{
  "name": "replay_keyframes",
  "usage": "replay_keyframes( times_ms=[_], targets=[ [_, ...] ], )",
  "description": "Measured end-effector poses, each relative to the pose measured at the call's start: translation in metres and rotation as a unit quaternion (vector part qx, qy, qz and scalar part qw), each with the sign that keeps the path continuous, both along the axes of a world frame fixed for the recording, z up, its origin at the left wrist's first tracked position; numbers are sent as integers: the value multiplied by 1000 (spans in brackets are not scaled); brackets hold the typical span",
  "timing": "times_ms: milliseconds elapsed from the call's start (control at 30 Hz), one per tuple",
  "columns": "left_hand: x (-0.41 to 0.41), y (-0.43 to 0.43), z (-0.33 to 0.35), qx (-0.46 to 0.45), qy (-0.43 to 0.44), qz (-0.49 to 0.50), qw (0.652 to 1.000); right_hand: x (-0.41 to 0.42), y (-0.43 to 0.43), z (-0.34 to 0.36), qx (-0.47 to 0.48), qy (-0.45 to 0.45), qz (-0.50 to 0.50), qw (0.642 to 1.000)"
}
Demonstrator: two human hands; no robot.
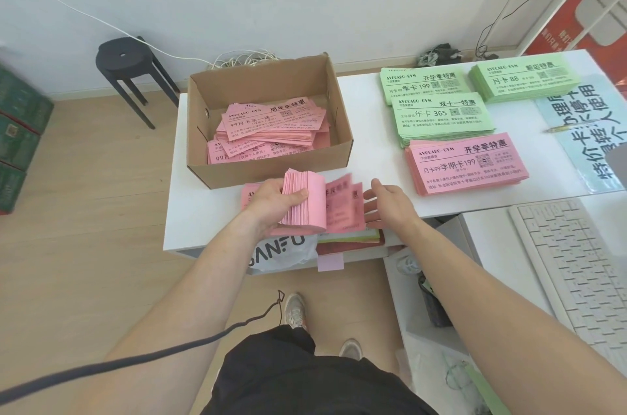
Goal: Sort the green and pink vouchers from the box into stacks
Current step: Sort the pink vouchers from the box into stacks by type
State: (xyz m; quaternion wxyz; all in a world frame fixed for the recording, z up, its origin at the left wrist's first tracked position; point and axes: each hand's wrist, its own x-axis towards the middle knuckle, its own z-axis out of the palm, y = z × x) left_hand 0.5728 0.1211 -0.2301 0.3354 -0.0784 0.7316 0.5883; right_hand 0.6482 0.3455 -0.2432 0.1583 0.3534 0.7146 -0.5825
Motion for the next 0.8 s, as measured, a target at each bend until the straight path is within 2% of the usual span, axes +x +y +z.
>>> replay_keyframes(
  times_ms=[333,800],
  targets=[
    [2,1,0,-1,8,22,1000,4,2,6,19,-19,22,999],
    [8,2,-1,-16,24,39,999,8,-4,11,42,6,54,998]
  ],
)
